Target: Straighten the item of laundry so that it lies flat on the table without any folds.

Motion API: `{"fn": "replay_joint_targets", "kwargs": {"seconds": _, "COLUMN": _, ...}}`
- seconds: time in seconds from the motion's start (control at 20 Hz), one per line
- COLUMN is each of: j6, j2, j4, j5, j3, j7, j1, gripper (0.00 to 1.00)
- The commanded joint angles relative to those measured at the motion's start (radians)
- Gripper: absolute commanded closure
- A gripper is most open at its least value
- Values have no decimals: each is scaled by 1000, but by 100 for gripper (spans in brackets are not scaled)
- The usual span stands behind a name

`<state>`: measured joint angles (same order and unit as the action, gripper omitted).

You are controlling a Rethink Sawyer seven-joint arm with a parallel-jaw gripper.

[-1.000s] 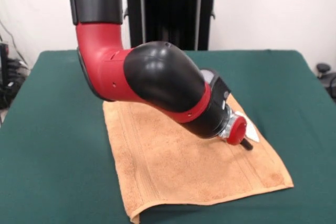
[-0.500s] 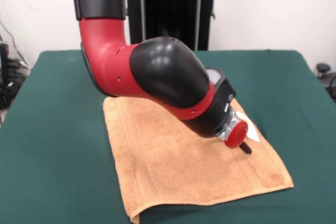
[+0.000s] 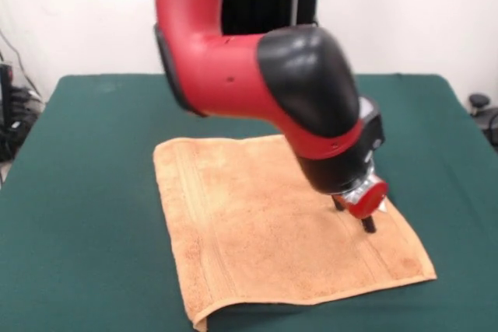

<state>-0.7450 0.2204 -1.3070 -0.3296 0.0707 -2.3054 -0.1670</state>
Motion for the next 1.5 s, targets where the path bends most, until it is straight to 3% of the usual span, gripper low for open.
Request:
{"fn": "replay_joint_targets", "kwargs": {"seconds": 0.05, "j6": 556, "j2": -349, "j4": -118, "j5": 9, "j3": 104, "j7": -288, "j1": 219, "gripper": 0}}
{"fn": "replay_joint_targets", "kwargs": {"seconds": 0.45, "j6": 545, "j2": -350, "j4": -113, "j5": -22, "j3": 87, "j7": -265, "j1": 240, "gripper": 0}}
{"fn": "replay_joint_targets", "kwargs": {"seconds": 0.6, "j6": 546, "j2": -352, "j4": -35, "j5": 66, "j3": -49, "j7": -220, "j1": 347, "gripper": 0}}
{"fn": "replay_joint_targets", "kwargs": {"seconds": 0.8, "j6": 484, "j2": -355, "j4": 14, "j5": 107, "j3": -130, "j7": -168, "j1": 403, "gripper": 0}}
{"fn": "replay_joint_targets", "kwargs": {"seconds": 1.5, "j6": 468, "j2": -348, "j4": 1, "j5": 128, "j3": -96, "j7": -89, "j1": 355, "gripper": 0}}
